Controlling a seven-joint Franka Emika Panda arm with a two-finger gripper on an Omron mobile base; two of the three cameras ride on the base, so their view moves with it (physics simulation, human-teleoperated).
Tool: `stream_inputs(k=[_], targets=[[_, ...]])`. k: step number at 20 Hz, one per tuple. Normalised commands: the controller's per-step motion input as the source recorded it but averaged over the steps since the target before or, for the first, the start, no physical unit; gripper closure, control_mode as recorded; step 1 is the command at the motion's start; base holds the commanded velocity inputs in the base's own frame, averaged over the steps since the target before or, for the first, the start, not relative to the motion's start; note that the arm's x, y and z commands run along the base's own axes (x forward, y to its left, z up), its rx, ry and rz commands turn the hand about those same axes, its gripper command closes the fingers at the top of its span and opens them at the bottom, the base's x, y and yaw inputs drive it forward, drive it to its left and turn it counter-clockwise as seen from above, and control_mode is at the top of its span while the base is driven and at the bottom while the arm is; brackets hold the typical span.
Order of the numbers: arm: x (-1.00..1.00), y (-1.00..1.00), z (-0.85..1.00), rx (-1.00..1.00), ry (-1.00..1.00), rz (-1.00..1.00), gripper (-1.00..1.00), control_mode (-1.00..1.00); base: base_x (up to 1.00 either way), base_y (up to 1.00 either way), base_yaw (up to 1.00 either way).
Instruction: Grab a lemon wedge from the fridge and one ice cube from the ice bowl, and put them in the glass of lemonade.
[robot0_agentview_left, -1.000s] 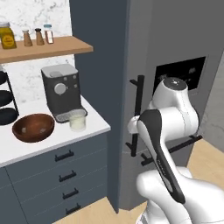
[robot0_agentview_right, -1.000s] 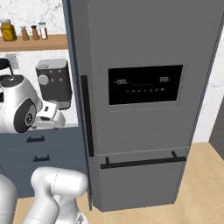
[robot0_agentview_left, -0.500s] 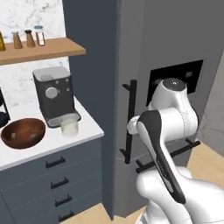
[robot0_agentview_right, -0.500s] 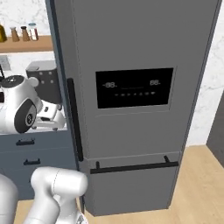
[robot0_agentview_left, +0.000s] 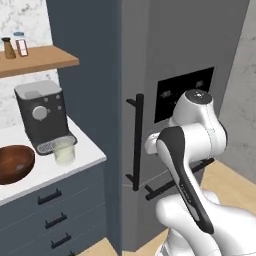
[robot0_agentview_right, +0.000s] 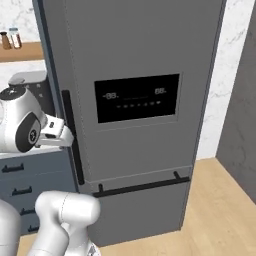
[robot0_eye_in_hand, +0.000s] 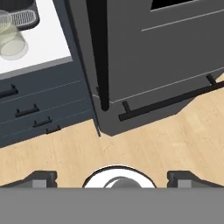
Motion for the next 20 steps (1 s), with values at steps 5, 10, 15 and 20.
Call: stream_inputs(k=[5, 10, 15, 20], targets=[[0.0, 0.0, 0.0, 0.0, 0.0, 0.0, -1.0, 1.0, 0.01, 0.18, -0.29], [0.0, 0.0, 0.0, 0.0, 0.0, 0.0, -1.0, 1.0, -0.03, 0.6, -0.2], [0.0, 0.0, 0.0, 0.0, 0.0, 0.0, -1.0, 1.0, -0.26, 0.16, -0.19], [0.0, 0.0, 0.0, 0.0, 0.0, 0.0, -1.0, 1.0, -0.09, -0.11, -0.09]])
